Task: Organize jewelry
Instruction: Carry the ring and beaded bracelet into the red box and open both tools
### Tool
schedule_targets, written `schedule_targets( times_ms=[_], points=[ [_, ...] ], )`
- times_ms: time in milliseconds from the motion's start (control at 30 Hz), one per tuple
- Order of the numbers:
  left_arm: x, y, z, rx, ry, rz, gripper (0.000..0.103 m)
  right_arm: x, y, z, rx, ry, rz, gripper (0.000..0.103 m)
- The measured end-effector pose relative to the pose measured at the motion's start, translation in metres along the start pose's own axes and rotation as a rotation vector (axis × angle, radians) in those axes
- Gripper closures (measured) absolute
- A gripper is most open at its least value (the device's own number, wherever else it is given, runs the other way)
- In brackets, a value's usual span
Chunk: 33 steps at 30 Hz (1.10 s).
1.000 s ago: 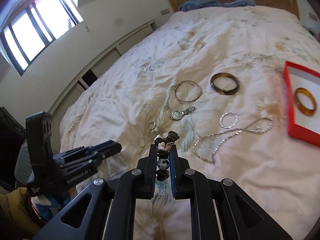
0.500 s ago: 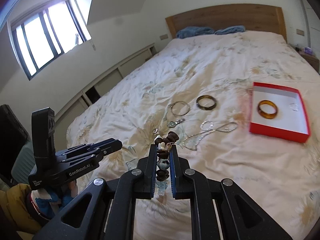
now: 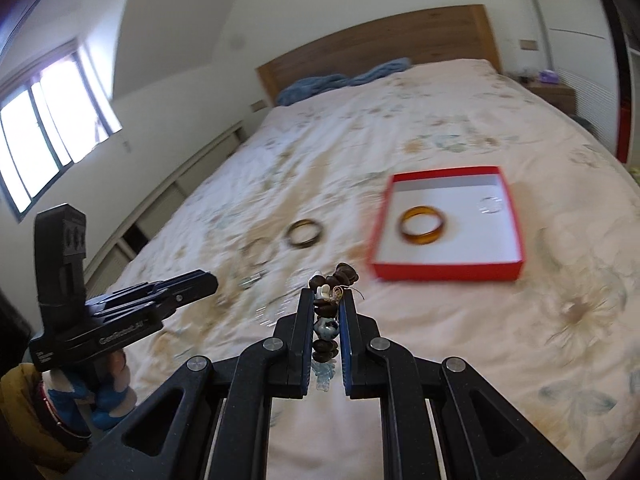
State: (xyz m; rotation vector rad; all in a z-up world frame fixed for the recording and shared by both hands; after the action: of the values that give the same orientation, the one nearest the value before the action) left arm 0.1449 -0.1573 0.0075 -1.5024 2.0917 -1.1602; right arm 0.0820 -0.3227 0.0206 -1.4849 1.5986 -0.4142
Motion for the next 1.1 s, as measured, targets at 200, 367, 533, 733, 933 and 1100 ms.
schedule_targets(
  times_ms=[200,367,533,733,933,1100],
  points=[
    [0.032,-0.046,0.097,-0.036,0.055,0.051,0.085,0.071,-0.034,0.052,-0.026,0.069,0.031,0.091],
    [0.048,-0.083,0.188,-0.080,0.061,0.090,0.085,0.119,-0.055,0.108,-0.059,0.099,0.033,0.091],
    [0.047,-0.101,0.261,-0.124,0.048,0.100,0.085,0.155,-0.075,0.159,-0.098,0.113,-0.002,0.091],
    [0.040,-0.102,0.313,-0.190,0.011,0.121,0.085,0.184,-0.098,0.205,-0.171,0.130,-0.058,0.091],
    [0.037,-0.095,0.339,-0.240,0.009,0.126,0.084,0.206,-0.101,0.244,-0.271,0.150,-0.100,0.091],
    [0.031,-0.086,0.349,-0.271,0.003,0.108,0.084,0.211,-0.097,0.257,-0.303,0.165,-0.141,0.091]
  ],
)
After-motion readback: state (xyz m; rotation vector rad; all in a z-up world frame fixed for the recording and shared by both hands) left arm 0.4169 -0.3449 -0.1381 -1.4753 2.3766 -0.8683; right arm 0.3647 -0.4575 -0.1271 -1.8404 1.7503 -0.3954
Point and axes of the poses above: each gripper's, at about its wrist camera, not at the fingertips, and z roughly the way its jaws point, x to its right, y to its underside, the point moved 5 cm from there along z, roughly the way its jaws point, and after that the axes turned 6 degrees about x, right-handed, at the moved point
